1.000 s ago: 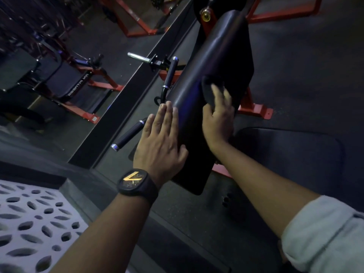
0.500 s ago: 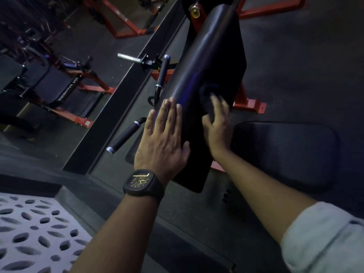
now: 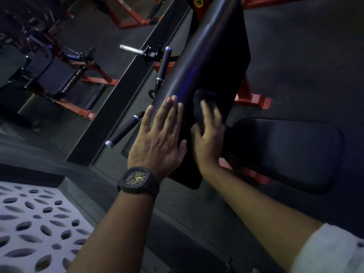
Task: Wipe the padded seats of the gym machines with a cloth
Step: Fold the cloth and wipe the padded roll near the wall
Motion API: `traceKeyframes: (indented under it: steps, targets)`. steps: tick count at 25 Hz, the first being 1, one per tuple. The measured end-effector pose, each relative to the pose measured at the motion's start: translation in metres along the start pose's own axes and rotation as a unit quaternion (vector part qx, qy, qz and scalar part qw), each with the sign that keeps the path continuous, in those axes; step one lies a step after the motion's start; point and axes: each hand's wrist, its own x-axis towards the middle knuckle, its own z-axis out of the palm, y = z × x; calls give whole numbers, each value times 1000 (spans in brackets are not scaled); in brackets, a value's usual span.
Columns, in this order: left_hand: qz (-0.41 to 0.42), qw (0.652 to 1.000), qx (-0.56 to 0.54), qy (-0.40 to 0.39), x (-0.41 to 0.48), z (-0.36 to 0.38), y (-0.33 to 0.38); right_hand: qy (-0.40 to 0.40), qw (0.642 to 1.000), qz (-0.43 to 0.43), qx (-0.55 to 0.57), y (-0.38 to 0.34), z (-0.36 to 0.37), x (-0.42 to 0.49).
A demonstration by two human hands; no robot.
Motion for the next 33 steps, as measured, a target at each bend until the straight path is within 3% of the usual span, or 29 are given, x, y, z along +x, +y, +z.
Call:
traceKeyframes:
  steps: [2,3,5,6,7,10,11,14,15,17,18,19,21,22,25,26,29,30,32,33]
  targets:
    - [5,1000,10,0,0,-1,0,-64,982,-175,-33,26,-10,1]
    - [8,1000,13,-3,0,-1,0,-63,980,-180,-49,41,-10,21]
    - [12,1000,12,-3,2,-1,0,-25,999,39,-6,45,-3,46]
    - [17,1000,10,-4,2,-1,0,-7,990,142,8,36,0,45]
    - [27,1000,7,-6,2,-1,0,7,991,134,-1,25,-1,35]
    - [63,998,-14,-5,3,0,-3,-44,988,-147,-32,38,-9,29]
    - [68,997,-20,-9,3,0,-3,-41,989,-139,-32,49,-8,49]
    - [63,997,-31,-14,3,0,-3,18,993,111,21,38,2,64]
    - [60,998,-31,-14,2,0,-3,13,997,73,1,29,2,50]
    - [57,998,-31,-12,3,0,-3,-55,991,-110,-51,44,-5,37]
    - [58,998,-33,-15,3,0,-3,-67,983,-158,-68,65,-7,50]
    - [58,998,-36,-17,3,0,-3,-57,992,-92,-71,77,-8,66]
    - [55,997,-41,-18,2,0,-2,-29,992,122,-27,75,-3,70]
    - [55,997,-43,-20,2,0,-2,-26,989,146,-20,64,-1,55]
    - [51,997,-48,-16,4,0,-3,-74,993,-83,-25,69,-7,22]
    - [52,997,-52,-18,3,-1,-2,-75,994,-79,-22,82,-7,35]
    - [51,997,-51,-23,2,1,-2,-16,979,202,12,79,0,54]
    - [51,997,-51,-25,2,0,-2,-17,983,182,-6,70,2,44]
    - [48,997,-52,-18,3,2,-2,-59,998,5,-29,73,-4,19]
    - [49,997,-52,-16,3,2,-2,-77,996,-36,-29,88,-8,21]
